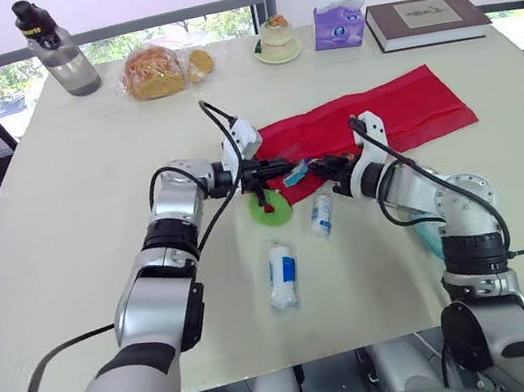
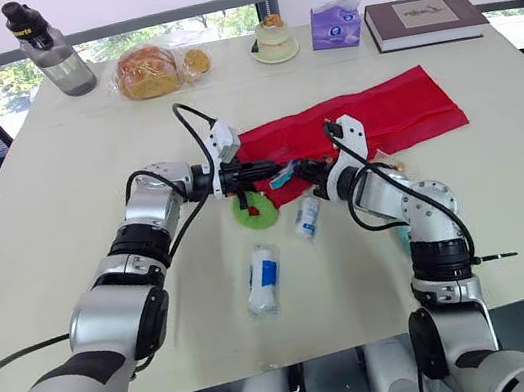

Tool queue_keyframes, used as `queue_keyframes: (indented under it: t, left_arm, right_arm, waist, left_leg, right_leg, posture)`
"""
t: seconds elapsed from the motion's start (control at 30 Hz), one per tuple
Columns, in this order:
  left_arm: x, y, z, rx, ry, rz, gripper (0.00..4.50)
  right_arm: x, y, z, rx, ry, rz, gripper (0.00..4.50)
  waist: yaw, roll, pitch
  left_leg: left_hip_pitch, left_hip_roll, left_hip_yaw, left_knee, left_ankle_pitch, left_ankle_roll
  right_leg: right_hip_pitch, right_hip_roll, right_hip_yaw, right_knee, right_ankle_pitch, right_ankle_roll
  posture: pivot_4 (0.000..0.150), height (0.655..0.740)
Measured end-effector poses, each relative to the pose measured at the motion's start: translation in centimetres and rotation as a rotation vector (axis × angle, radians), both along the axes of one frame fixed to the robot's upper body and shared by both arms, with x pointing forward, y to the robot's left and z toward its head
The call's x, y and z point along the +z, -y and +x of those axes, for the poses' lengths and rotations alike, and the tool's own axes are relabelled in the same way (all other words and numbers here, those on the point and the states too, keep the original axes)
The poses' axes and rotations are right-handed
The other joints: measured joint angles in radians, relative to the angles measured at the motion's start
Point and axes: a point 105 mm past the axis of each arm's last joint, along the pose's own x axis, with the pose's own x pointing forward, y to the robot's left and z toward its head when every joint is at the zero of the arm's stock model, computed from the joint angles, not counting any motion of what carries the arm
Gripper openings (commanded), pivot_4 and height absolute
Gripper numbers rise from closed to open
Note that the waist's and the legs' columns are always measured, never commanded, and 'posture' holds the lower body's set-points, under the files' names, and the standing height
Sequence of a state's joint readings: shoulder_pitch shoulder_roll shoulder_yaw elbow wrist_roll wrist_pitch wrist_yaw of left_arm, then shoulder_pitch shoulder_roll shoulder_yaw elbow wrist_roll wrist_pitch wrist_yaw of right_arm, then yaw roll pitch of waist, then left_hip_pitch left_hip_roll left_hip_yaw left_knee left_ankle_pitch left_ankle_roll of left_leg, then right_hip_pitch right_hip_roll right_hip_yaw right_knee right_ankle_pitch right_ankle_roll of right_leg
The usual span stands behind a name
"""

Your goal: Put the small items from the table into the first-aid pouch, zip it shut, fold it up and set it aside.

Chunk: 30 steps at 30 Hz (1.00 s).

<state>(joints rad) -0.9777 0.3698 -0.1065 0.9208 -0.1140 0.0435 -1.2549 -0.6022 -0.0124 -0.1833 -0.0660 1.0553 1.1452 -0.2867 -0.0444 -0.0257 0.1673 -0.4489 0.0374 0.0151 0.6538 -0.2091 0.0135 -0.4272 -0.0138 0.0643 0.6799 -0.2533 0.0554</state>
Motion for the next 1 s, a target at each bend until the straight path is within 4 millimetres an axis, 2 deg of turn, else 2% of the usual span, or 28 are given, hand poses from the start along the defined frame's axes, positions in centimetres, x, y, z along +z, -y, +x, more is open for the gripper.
queue_keyframes:
  t: [0.2,0.43,0.7,1.0]
  left_arm:
    - [0.4,0.3,-0.3,-0.032,0.000,-0.006,0.00]
    - [0.9,0.7,-0.6,-0.059,0.012,-0.007,0.00]
    - [0.7,1.0,-1.2,-0.082,0.010,-0.024,0.00]
    - [0.3,1.5,-1.7,-0.097,0.005,-0.044,0.00]
  right_arm:
    - [-1.5,-1.1,0.3,0.012,-0.028,-0.030,0.20]
    - [-2.0,-1.5,0.9,0.006,-0.028,-0.028,0.20]
    - [-1.3,-2.2,2.6,-0.042,0.004,0.001,0.20]
    - [-2.1,-2.5,3.7,-0.102,-0.005,0.019,0.20]
  waist:
    - [0.001,0.000,0.000]
    - [0.001,0.000,0.000]
    - [0.002,0.000,0.000]
    - [0.001,0.000,0.000]
  left_leg:
    - [0.000,0.000,0.000,0.000,0.000,0.000]
    - [0.000,0.000,0.000,0.000,0.000,0.000]
    - [0.000,0.000,0.000,0.000,0.000,0.000]
    - [0.000,0.000,0.000,0.000,0.000,0.000]
  right_leg:
    - [0.000,0.000,0.000,0.000,0.000,0.000]
    - [0.000,0.000,0.000,0.000,0.000,0.000]
    - [0.000,0.000,0.000,0.000,0.000,0.000]
    - [0.000,0.000,0.000,0.000,0.000,0.000]
  posture:
    - [0.150,0.7400]
    - [0.150,0.7400]
    - [0.150,0.7400]
    - [0.150,0.7400]
